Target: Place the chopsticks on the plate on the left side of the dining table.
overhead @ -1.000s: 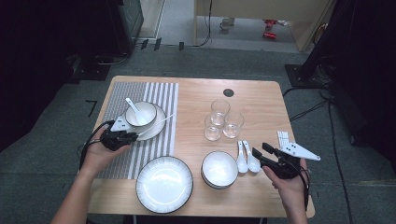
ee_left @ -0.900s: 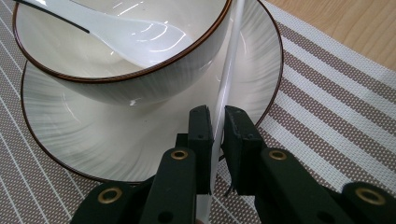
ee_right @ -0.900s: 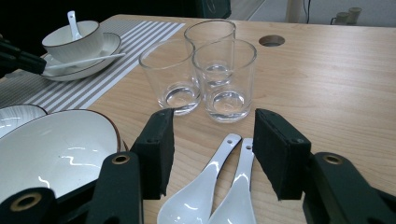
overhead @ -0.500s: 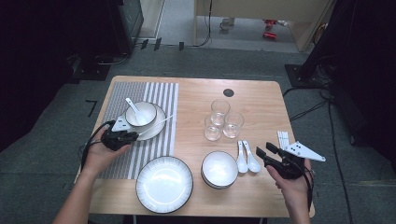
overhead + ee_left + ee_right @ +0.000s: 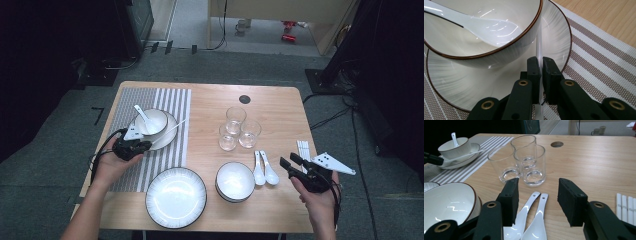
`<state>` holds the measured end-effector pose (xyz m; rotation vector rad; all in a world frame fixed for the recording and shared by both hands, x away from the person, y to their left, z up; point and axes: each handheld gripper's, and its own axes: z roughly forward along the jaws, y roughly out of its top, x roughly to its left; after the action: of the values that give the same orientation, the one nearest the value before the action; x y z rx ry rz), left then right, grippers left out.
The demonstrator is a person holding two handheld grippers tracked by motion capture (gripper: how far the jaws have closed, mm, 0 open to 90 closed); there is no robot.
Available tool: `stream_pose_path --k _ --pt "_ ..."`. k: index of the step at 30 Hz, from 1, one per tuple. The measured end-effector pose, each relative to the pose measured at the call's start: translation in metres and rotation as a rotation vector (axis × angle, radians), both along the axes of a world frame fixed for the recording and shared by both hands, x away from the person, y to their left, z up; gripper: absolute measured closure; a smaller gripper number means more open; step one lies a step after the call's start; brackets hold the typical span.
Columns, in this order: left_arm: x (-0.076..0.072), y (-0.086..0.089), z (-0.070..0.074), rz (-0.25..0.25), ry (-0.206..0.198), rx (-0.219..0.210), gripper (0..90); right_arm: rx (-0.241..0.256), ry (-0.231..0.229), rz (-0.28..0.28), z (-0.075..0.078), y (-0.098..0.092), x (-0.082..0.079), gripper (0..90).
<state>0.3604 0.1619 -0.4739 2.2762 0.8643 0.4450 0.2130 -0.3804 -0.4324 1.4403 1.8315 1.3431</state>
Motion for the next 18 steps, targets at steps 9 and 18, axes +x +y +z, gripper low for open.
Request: stream_pose_path --k 9,18 --pt "-0.001 -0.002 0.0 0.007 -0.004 -0.021 84.3 0.009 0.001 -0.015 0.0 -0.006 -0.002 52.5" --pt "-0.01 0.001 0.011 0.011 -0.021 -0.093 67.0 0.017 0.002 -0.03 0.0 -0.012 -0.003 52.5"
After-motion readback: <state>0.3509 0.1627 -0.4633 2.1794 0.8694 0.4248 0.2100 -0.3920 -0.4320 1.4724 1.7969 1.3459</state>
